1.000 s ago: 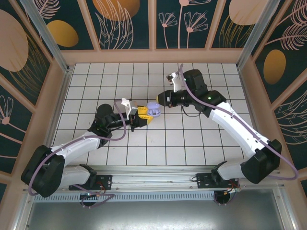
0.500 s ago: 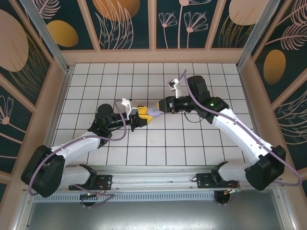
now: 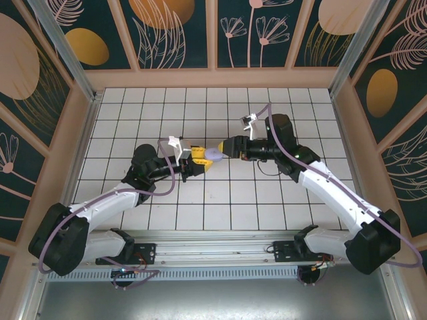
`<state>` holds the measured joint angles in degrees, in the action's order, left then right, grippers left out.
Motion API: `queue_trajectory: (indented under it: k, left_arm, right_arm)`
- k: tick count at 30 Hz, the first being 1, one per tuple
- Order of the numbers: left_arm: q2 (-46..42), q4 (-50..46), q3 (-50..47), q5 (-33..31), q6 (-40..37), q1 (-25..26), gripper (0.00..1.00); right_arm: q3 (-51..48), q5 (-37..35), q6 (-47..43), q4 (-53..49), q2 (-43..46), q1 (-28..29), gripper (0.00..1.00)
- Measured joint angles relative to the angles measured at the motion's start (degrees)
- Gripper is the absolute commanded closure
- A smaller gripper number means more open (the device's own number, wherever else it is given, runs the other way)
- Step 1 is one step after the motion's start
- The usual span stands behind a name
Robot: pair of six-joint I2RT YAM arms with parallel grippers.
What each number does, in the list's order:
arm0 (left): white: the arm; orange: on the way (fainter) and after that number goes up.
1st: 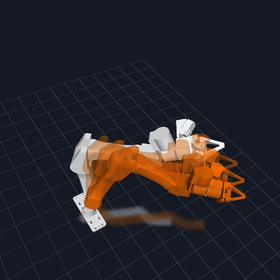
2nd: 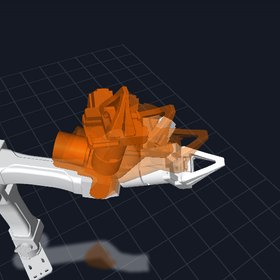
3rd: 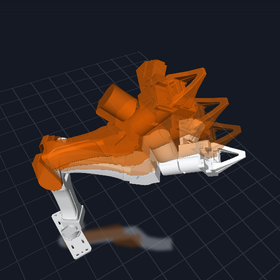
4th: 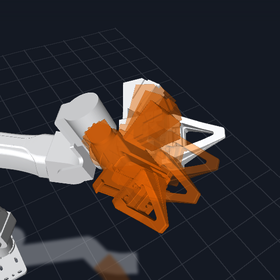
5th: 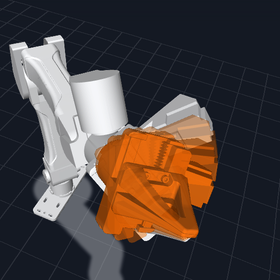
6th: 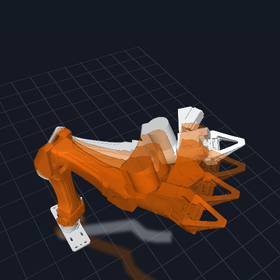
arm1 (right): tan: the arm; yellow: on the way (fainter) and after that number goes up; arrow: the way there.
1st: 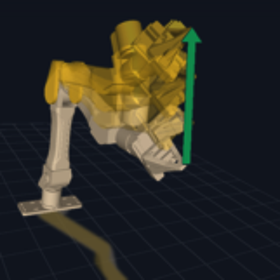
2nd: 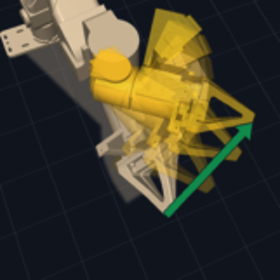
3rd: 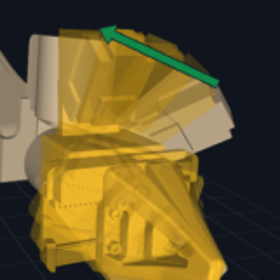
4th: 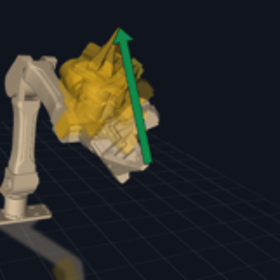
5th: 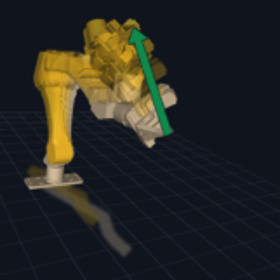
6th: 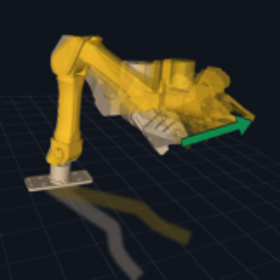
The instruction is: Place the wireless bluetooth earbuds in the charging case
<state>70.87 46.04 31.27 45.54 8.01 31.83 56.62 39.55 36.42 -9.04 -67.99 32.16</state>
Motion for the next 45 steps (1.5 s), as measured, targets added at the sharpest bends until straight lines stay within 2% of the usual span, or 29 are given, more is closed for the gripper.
queue_trajectory:
  k: [10, 18, 21, 27, 31, 39, 45]
  left_arm:
    - [0.5, 0.9, 1.2, -1.2, 0.0, 0.0, 0.84]
    - [0.9, 1.4, 1.7, -1.9, 0.0, 0.0, 0.79]
    - [0.9, 1.4, 1.7, -2.4, -0.1, 0.0, 0.69]
    - [0.6, 0.9, 1.6, -3.3, -1.1, 0.0, 0.44]
    - [-1.8, -1.3, 0.4, -5.8, -2.6, 0.0, 0.36]
    - [-9.2, -7.4, -3.3, -13.0, -5.8, 0.0, 0.32]
    - [-12.3, -9.8, -5.0, -16.1, -6.6, 0.0, 0.32]
  right_arm:
    - [-2.2, 4.7, 8.0, 7.4, -1.7, 1.1, 0.48]
    - [-4.0, 5.6, 12.5, 12.8, -2.0, 1.5, 0.67]
    - [-4.5, 5.8, 14.4, 14.5, -2.1, 1.1, 0.73]
    - [-5.4, 6.0, 16.5, 16.7, -2.0, 0.3, 0.75]
    - [-5.8, 5.3, 15.9, 15.6, -2.0, -2.6, 0.76]
    - [-8.0, 2.4, 9.9, 10.0, -2.9, -13.3, 0.76]
    - [-9.1, 1.0, 4.2, 8.2, -12.5, -15.7, 0.78]
